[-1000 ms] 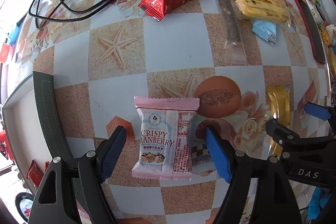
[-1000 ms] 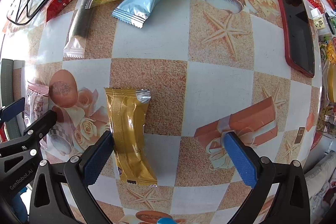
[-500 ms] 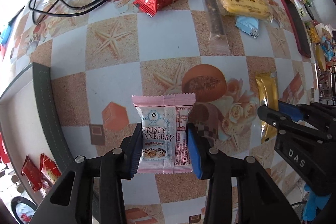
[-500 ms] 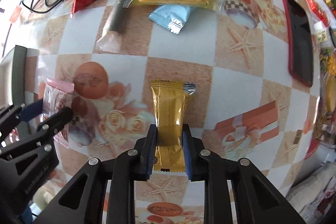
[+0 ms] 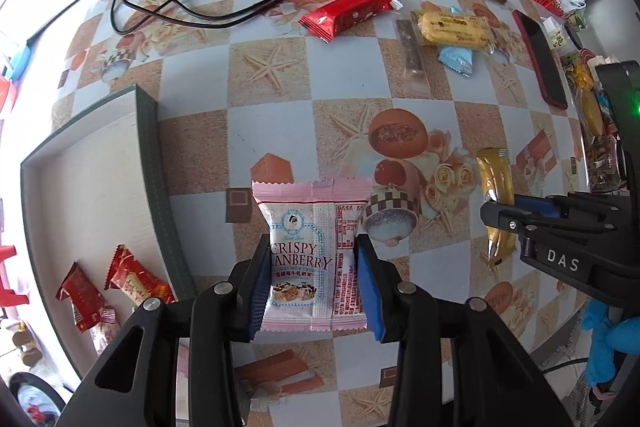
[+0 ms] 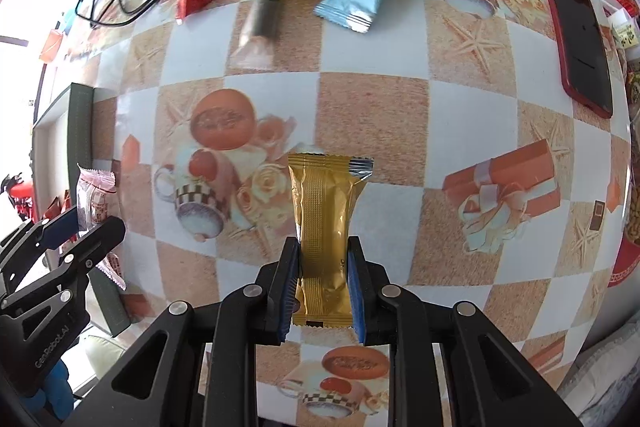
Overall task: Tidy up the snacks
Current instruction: 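Carry the pink pack and gold bar into the white tray and open both tools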
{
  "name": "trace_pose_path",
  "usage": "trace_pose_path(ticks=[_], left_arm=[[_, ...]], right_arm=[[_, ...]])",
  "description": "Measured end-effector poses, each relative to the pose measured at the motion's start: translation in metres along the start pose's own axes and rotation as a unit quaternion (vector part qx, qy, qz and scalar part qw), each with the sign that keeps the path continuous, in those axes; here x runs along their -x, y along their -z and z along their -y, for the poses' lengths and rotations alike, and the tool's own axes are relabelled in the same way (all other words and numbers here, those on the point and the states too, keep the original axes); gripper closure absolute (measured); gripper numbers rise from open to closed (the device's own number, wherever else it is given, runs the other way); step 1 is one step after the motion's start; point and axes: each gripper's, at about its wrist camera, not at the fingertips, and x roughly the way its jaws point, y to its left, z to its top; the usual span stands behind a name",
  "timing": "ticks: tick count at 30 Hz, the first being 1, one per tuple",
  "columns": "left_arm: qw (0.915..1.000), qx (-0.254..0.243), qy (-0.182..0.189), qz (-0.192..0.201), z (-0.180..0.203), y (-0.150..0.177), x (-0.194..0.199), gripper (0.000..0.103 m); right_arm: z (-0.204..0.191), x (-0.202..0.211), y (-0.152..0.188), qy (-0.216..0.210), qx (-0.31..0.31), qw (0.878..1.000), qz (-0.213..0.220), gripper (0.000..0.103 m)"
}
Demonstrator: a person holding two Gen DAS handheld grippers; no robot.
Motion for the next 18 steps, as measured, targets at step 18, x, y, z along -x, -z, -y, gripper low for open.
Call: trace_pose_path(ticks=[18], left_arm=[[0.9980,0.054,-0.004,0.033,-0.069,0.021,0.018,0.060]], right_arm=[[-0.129,0.035,0.005,-0.001,0.079,0.997,0.018,0.079]])
